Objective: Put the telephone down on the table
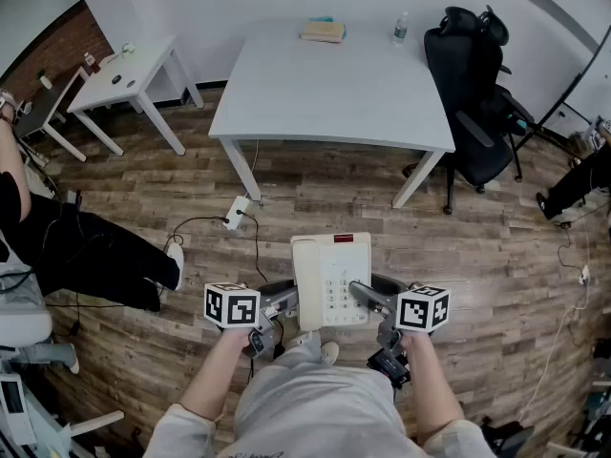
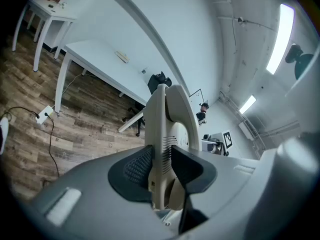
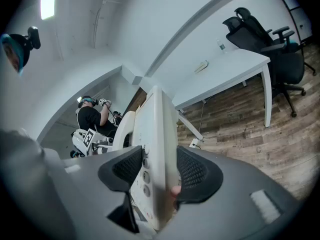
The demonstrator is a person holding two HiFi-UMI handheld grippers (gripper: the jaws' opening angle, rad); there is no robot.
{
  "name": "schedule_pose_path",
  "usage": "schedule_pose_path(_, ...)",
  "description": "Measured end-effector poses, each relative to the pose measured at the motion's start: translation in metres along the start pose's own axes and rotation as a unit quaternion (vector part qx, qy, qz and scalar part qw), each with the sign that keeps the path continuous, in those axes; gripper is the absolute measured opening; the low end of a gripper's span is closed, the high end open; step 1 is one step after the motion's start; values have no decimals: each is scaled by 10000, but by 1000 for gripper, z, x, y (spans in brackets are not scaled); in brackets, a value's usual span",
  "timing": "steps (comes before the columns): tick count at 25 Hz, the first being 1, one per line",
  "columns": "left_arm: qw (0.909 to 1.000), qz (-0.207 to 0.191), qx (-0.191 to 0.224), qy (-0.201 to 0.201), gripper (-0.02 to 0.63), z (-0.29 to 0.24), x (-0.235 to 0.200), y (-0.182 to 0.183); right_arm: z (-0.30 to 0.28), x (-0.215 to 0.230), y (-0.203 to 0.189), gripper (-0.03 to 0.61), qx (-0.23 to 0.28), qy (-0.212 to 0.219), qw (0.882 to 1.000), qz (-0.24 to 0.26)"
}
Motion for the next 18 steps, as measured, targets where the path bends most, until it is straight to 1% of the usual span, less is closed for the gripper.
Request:
schedule_pose_path(6, 10000, -90, -2, 42, 133, 0, 15, -21, 23, -2, -17, 225, 45, -22, 10000, -45)
schedule_pose_path(18, 9999, -129, 10, 66, 133, -3, 19, -23, 26, 2, -17, 225, 48, 35, 10000, 11)
Point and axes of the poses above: the fingertips, and each gripper's own axes: z backward along the fingers, x to its right, y out of its top, the point moved 4 cm from there along z, backward along the fingers, and after that the axes turned 7 degrees about x, right-handed, at the moved point
